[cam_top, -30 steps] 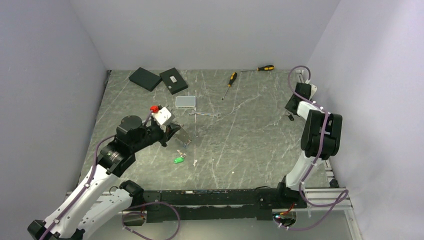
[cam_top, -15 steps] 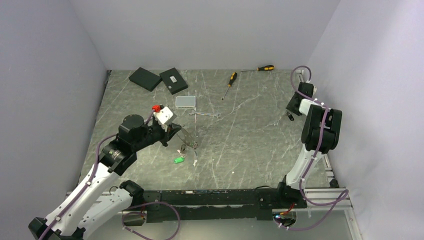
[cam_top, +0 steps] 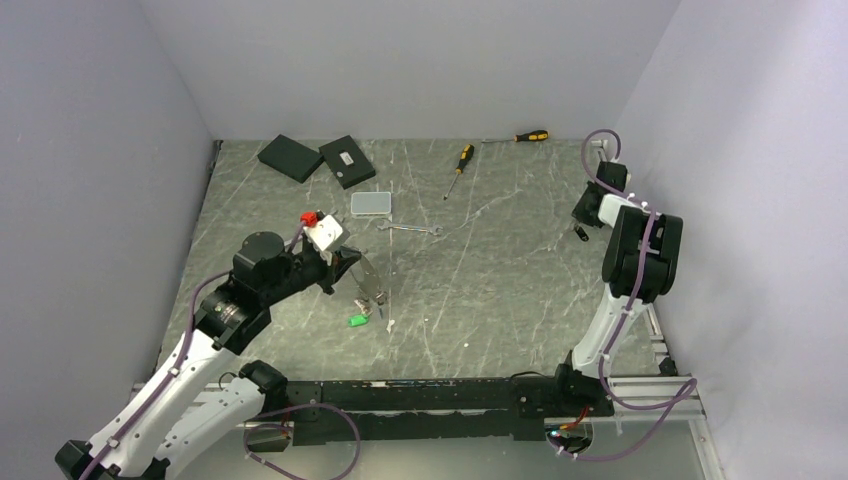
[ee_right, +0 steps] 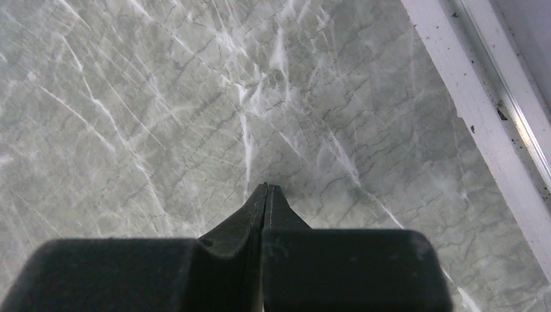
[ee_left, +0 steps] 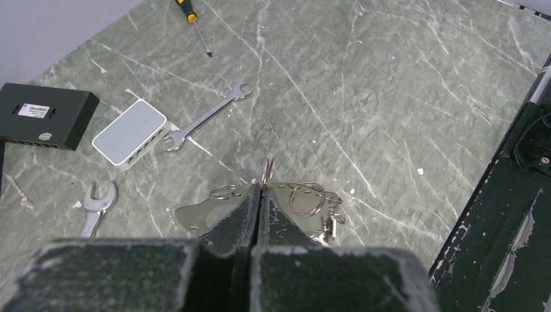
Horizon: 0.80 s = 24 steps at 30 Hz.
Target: Put the keys on the keyring
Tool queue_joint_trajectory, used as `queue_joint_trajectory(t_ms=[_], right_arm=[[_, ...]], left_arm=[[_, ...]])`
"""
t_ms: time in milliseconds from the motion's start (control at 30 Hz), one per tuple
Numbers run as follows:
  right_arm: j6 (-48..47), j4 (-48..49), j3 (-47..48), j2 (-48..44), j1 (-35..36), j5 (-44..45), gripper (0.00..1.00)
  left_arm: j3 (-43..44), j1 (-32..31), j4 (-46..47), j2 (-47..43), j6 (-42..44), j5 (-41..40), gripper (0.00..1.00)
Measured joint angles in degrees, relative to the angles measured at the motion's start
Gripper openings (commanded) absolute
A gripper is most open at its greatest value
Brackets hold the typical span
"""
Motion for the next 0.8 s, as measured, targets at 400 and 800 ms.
queue_joint_trajectory(t_ms=[400,800], right_arm=[[-2.1,1.4,-3.3,-8.7,10.9,1.4,0.0],[-5.9,1.8,-3.4,-17.0,14.5,9.4,0.52]], left_arm=[[0.0,0.0,0.0,0.0,0.0,0.0,0.0],[0.0,0.0,0.0,0.0,0.0,0.1,0.0]])
